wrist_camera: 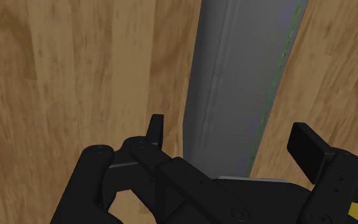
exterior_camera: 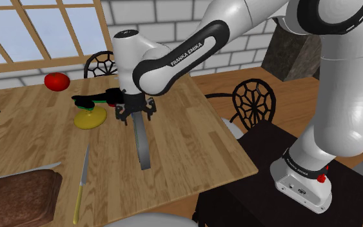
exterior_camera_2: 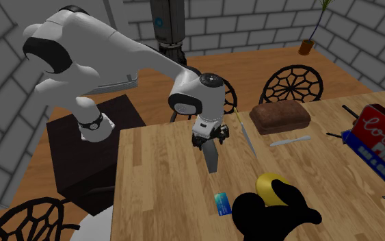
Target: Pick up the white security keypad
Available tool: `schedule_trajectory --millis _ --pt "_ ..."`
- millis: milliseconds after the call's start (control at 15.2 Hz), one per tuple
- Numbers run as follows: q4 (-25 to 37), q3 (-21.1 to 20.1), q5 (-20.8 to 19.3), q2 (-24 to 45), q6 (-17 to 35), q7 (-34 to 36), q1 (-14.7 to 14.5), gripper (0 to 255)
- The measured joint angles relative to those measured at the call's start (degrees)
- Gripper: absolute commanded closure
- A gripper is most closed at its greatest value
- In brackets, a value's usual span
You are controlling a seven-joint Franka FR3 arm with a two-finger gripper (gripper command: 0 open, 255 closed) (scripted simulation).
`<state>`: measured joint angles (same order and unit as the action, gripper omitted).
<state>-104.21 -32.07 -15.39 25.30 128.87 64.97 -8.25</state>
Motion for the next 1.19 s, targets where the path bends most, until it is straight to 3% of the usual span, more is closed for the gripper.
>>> schedule_trajectory --millis 132,198,858,1188 --pt "-0.37 0.39 -0.62 0.89 1.15 0.33 -0.24 0" --pt "-0.47 0.45 -0.74 1.04 1.38 0.41 -0.29 255" --pt "-0.52 0.52 -0.85 1.13 1.64 0.55 -0.36 255" --pt "0.51 -0.17 0.29 -0.32 -0.82 -0.18 0.07 255"
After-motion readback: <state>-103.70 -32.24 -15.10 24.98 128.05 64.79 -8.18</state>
